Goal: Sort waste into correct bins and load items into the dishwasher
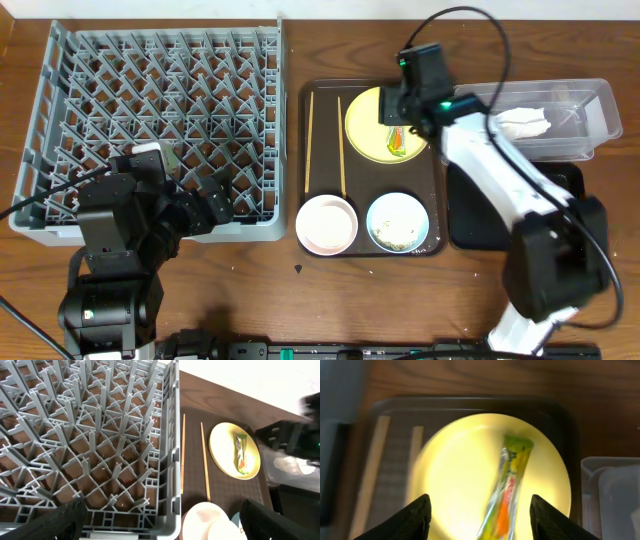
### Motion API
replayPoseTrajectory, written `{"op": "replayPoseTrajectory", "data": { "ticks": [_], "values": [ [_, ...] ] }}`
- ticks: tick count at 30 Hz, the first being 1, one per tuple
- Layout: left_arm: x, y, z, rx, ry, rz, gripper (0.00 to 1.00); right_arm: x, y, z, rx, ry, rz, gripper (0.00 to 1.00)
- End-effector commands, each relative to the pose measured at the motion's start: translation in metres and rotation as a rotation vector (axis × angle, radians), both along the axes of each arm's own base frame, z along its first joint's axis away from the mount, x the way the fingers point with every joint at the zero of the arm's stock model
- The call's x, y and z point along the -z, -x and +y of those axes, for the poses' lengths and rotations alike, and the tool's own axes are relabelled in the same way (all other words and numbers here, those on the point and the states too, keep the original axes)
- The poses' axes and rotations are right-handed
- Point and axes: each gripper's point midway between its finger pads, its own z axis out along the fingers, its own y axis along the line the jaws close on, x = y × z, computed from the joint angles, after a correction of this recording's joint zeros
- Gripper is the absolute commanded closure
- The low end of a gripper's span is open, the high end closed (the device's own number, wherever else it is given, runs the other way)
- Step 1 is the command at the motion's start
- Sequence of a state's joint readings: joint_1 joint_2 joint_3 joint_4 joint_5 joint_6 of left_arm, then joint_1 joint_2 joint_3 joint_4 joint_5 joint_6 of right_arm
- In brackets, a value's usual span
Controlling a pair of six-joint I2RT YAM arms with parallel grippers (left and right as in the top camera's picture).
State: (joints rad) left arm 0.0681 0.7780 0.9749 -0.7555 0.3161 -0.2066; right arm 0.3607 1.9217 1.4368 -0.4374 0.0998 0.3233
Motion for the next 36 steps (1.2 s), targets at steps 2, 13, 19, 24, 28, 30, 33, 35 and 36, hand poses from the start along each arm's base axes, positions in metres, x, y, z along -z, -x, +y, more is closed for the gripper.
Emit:
{"op": "replayPoseTrajectory", "data": {
  "ticks": [2,13,19,24,28,30,33,35,36],
  "values": [
    [-0.007,0.000,-0.003,0.016,0.005,-0.017,0.02,0.064,-0.009,-0.028,0.130,0.133,0.054,0.46],
    [-0.007,0.000,-0.003,0.016,0.005,-0.017,0.02,0.079,-0.008,-0.013,0.106,0.050,0.090,0.99],
    [-0.007,0.000,-0.003,0.016,0.005,-0.016,0.02,-0.017,-0.020,-0.038,0.211,-0.062,-0.072,0.99],
    [-0.007,0.000,-0.003,0.016,0.005,-0.017,0.02,-0.058,-0.015,-0.104,0.498,-0.211,-0.101,0.99],
    [-0.007,0.000,-0.003,0.016,0.005,-0.017,0.02,-0.043,-0.007,-0.167,0.774,-0.299,-0.046,0.99],
    [-0.007,0.000,-0.003,0.016,0.005,-0.017,0.02,-0.031,-0.005,-0.190,0.861,-0.334,-0.015,0.99],
    [-0.007,0.000,-0.003,0.016,0.005,-0.017,0.02,-0.018,-0.006,-0.207,0.887,-0.363,0.015,0.85],
    [-0.007,0.000,-0.003,0.016,0.005,-0.017,0.02,-0.017,-0.006,-0.210,0.855,-0.376,0.028,0.44],
    [-0.007,0.000,-0.003,0.016,0.005,-0.017,0.02,-0.019,-0.006,-0.210,0.828,-0.381,0.031,0.37]
  ]
}}
